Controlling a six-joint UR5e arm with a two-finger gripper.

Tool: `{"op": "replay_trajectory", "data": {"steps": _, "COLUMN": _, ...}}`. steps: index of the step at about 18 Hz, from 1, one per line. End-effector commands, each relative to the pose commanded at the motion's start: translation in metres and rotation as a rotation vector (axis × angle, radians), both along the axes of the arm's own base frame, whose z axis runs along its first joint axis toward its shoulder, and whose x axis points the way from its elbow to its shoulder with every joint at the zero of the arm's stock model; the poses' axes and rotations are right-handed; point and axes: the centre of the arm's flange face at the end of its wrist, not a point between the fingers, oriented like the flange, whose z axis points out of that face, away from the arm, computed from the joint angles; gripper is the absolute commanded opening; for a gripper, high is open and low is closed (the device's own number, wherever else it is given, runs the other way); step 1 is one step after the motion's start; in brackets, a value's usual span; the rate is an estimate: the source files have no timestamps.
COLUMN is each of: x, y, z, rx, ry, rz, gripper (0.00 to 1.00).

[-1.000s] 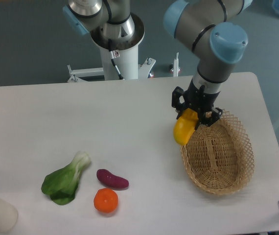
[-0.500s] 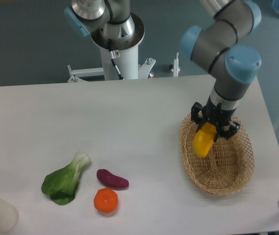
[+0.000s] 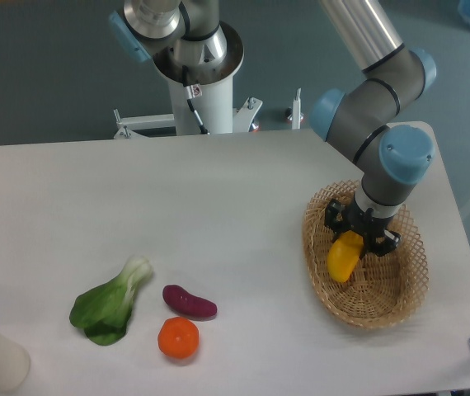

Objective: Place the mango in the basket

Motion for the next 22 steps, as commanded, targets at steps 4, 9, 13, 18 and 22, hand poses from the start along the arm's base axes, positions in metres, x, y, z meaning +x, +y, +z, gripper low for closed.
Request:
{"op": "replay_trajectory", "data": {"steps": 4, "x": 0.000, "y": 0.001, "z": -0.001, "rx": 0.000, "ry": 0.000, "rz": 0.000, "gripper": 0.65}}
{"op": "replay_trajectory", "data": {"steps": 9, "x": 0.001, "y": 0.002, "z": 0.000, "rx": 0.001, "ry": -0.001, "rz": 0.003, "gripper": 1.00}}
{"op": "replay_trajectory", "data": {"steps": 13, "x": 0.001, "y": 0.001, "z": 0.007, "rx": 0.005, "ry": 0.007, "rz": 0.002, "gripper": 1.00}}
{"op": "replay_trajectory", "data": {"steps": 18, "x": 0.001, "y": 0.001, "z": 0.007, "rx": 0.006, "ry": 0.009, "rz": 0.002, "gripper": 1.00}}
{"op": "replay_trajectory", "data": {"steps": 22, "x": 0.001, "y": 0.002, "z": 0.009, "rx": 0.007, "ry": 0.012, "rz": 0.000, "gripper": 1.00}}
